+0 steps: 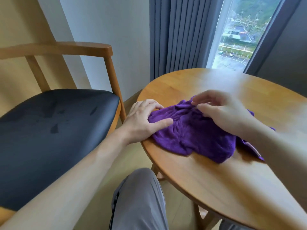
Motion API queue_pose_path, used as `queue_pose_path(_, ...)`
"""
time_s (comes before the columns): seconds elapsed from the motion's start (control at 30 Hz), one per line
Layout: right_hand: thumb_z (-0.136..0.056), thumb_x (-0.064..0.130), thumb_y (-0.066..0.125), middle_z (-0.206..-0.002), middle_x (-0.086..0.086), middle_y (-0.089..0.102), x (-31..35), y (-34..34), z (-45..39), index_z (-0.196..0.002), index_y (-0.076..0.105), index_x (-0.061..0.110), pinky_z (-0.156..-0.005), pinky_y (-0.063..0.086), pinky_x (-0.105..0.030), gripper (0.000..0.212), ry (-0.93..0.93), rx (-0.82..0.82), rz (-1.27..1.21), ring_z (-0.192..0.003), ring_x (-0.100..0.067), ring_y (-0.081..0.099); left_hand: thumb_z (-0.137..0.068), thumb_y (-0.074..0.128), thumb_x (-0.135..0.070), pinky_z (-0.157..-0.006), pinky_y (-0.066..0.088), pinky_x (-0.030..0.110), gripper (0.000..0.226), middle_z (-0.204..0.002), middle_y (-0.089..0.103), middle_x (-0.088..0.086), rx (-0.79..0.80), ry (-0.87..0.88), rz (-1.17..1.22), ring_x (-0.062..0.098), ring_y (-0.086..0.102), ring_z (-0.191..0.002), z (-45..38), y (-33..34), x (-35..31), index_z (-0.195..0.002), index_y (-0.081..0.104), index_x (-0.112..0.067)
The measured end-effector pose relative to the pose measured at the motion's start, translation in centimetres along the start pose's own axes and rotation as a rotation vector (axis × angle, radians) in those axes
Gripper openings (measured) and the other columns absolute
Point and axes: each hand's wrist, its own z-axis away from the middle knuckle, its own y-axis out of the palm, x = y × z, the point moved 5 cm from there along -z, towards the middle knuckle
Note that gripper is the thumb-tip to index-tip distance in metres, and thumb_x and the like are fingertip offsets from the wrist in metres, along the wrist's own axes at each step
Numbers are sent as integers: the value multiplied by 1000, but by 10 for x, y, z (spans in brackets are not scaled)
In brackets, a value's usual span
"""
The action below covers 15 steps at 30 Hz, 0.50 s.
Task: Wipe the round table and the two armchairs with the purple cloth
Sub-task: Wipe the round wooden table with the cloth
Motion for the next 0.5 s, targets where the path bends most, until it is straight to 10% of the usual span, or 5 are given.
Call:
queue_pose_path(0.17,-88,16,58,-93,13,69,16,-1,-7,-91,72,29,-79,53,-32,19,-206,-149,347,-84,-6,64,-86,60,-62,-116,29,40,60,-143,42,-13,137,-11,-89,12,35,-136,4,-11,-6,-138,46,-35)
queue_pose_path(0.3,-88,16,56,-98,11,68,10,2,-3,-95,74,26,-84,54,-35,21,-243,-186,274,-90,-7,62,-91,59,-39,-115,27,33,60,-146,45,-5,-182,33,-404,14,32,-138,25,-35,-31,-146,39,-25)
queue_pose_path(0.5,-89,7,53,-110,11,65,7,3,2,-106,74,24,-92,45,-19,32,-259,-119,228,-106,-7,58,-85,19,-79,-119,-12,54,76,-166,-13,-5,134,-98,-379,21,-20,-151,21,55,-78,-152,-2,-50)
